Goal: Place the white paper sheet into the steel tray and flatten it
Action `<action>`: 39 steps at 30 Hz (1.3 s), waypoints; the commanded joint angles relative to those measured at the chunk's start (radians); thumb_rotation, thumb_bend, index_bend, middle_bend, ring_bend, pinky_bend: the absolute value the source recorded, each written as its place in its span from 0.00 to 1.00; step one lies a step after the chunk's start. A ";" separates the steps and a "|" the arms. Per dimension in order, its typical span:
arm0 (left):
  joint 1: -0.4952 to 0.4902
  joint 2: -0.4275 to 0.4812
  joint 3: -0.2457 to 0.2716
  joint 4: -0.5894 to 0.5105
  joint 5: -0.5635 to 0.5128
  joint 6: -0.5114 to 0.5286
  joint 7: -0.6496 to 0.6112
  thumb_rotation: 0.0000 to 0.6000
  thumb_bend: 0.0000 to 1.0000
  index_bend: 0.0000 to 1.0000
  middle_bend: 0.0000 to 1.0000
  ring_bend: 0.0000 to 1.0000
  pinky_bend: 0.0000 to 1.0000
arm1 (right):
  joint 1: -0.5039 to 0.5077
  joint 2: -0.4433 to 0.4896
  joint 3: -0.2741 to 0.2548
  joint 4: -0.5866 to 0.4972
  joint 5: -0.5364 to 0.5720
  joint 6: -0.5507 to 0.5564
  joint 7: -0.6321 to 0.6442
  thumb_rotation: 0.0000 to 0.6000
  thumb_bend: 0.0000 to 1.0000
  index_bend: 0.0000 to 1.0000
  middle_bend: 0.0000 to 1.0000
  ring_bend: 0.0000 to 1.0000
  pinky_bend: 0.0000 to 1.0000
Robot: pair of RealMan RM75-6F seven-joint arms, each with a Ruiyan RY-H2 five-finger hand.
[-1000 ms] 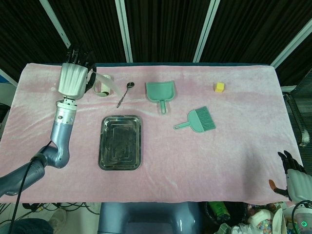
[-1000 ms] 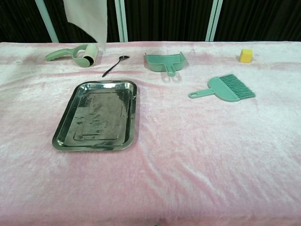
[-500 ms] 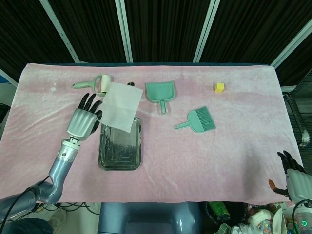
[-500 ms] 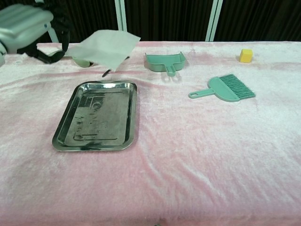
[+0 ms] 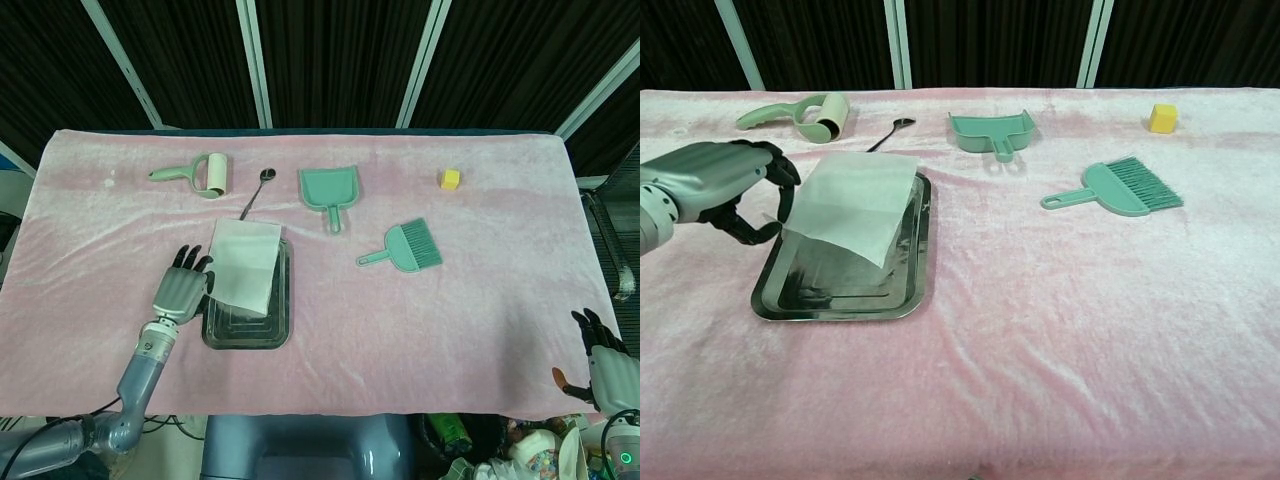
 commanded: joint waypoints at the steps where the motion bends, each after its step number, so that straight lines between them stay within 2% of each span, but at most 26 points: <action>1: 0.005 -0.017 -0.004 -0.032 -0.003 0.020 0.015 1.00 0.43 0.59 0.20 0.00 0.00 | 0.001 0.000 -0.001 0.001 -0.002 -0.002 -0.001 1.00 0.25 0.00 0.01 0.09 0.15; 7: 0.003 0.000 0.001 -0.166 -0.112 0.011 0.093 1.00 0.42 0.59 0.20 0.00 0.00 | 0.003 0.000 -0.002 0.003 -0.006 -0.005 0.000 1.00 0.25 0.00 0.01 0.09 0.15; 15: -0.015 -0.002 0.015 -0.192 -0.190 -0.002 0.137 1.00 0.42 0.58 0.19 0.00 0.00 | 0.004 0.000 -0.002 0.006 -0.008 -0.007 0.006 1.00 0.25 0.00 0.01 0.09 0.15; 26: -0.040 0.027 0.046 -0.160 -0.095 -0.050 0.065 1.00 0.42 0.58 0.19 0.00 0.00 | 0.005 -0.001 -0.002 0.005 -0.005 -0.008 0.007 1.00 0.25 0.00 0.01 0.09 0.15; 32: -0.062 0.085 0.088 -0.143 0.022 -0.122 -0.007 1.00 0.42 0.59 0.19 0.00 0.00 | 0.004 0.001 -0.001 0.002 0.000 -0.010 0.010 1.00 0.25 0.00 0.01 0.09 0.15; 39: -0.055 0.117 0.123 -0.110 0.125 -0.123 -0.073 1.00 0.42 0.59 0.19 0.00 0.00 | 0.005 0.002 -0.002 -0.001 0.004 -0.014 0.012 1.00 0.25 0.00 0.01 0.09 0.15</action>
